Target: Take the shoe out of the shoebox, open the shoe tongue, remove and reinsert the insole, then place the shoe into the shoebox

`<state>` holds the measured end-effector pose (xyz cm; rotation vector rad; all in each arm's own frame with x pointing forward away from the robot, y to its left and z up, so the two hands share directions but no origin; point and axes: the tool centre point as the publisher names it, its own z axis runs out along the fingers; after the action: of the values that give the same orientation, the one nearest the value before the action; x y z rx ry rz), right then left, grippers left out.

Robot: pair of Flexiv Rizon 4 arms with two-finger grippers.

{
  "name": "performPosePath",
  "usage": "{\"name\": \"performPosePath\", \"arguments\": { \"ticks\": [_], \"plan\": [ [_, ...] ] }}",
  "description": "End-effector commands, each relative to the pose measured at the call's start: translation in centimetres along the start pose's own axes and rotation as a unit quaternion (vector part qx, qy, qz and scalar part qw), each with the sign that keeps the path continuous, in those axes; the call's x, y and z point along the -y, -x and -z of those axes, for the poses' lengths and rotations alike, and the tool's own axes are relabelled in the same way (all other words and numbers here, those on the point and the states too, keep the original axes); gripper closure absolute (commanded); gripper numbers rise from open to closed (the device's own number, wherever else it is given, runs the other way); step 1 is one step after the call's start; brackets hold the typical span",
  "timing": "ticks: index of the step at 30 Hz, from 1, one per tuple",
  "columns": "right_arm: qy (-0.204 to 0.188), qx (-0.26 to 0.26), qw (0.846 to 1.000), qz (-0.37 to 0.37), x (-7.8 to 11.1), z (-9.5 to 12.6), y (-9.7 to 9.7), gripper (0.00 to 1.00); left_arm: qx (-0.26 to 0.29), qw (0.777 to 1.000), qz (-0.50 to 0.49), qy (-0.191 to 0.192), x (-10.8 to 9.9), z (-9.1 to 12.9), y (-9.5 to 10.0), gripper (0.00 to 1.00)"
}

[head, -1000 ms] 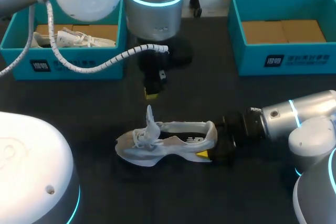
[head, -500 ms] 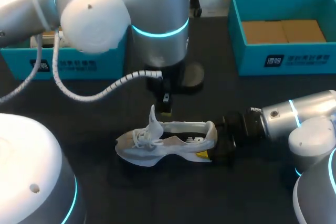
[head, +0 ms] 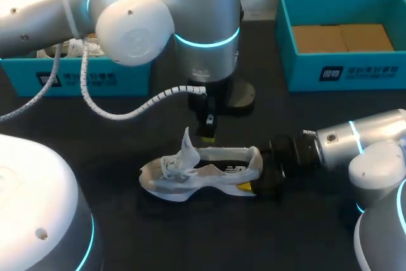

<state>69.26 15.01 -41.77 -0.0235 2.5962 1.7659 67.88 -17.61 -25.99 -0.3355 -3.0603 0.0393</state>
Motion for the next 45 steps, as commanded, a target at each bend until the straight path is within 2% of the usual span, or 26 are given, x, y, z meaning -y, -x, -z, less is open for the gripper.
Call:
{"name": "performPosePath", "arguments": {
  "ticks": [1, 2, 4, 13, 16, 23, 30, 40, 45],
  "plan": [
    [-0.001, 0.001, 1.0, 0.0, 0.4, -0.4, -0.4, 1.0, -0.02, 1.0, -0.01, 0.002, 1.9, -2.5, 1.7, 1.0],
    [-0.001, 0.001, 1.0, 0.0, 0.4, -0.4, -0.4, 1.0, -0.025, 1.0, -0.014, 0.0, 2.1, -2.8, 1.8, 1.0],
    [-0.001, 0.001, 1.0, 0.0, 0.4, -0.4, -0.4, 1.0, -0.012, 0.999, -0.005, 0.039, 2.3, -2.9, 1.7, 1.0],
    [-0.001, 0.001, 1.0, 0.0, 0.4, -0.4, -0.4, 1.0, -0.012, 0.999, -0.005, 0.039, 2.3, -2.9, 1.7, 1.0],
    [-0.001, 0.001, 1.0, 0.0, 0.4, -0.4, -0.4, 1.0, -0.027, 0.998, -0.021, 0.044, 3.1, -4.0, 2.5, 1.0],
    [-0.001, 0.001, 1.0, 0.0, 0.4, -0.4, -0.4, 1.0, -0.045, 0.997, -0.038, 0.042, 3.8, -6.2, 3.0, 1.0],
    [-0.001, 0.001, 1.0, 0.0, 0.4, -0.4, -0.4, 1.0, -0.049, 0.996, -0.049, 0.049, 4.1, -7.5, 2.6, 1.0],
    [-0.001, 0.001, 1.0, 0.0, 0.4, -0.4, -0.4, 1.0, -0.073, 0.995, -0.043, 0.054, 3.6, -10.3, 3.1, 1.0],
    [-0.001, 0.001, 1.0, 0.0, 0.4, -0.4, -0.4, 1.0, -0.086, 0.994, -0.046, 0.055, 2.9, -11.5, 2.6, 1.0]
  ]
}}
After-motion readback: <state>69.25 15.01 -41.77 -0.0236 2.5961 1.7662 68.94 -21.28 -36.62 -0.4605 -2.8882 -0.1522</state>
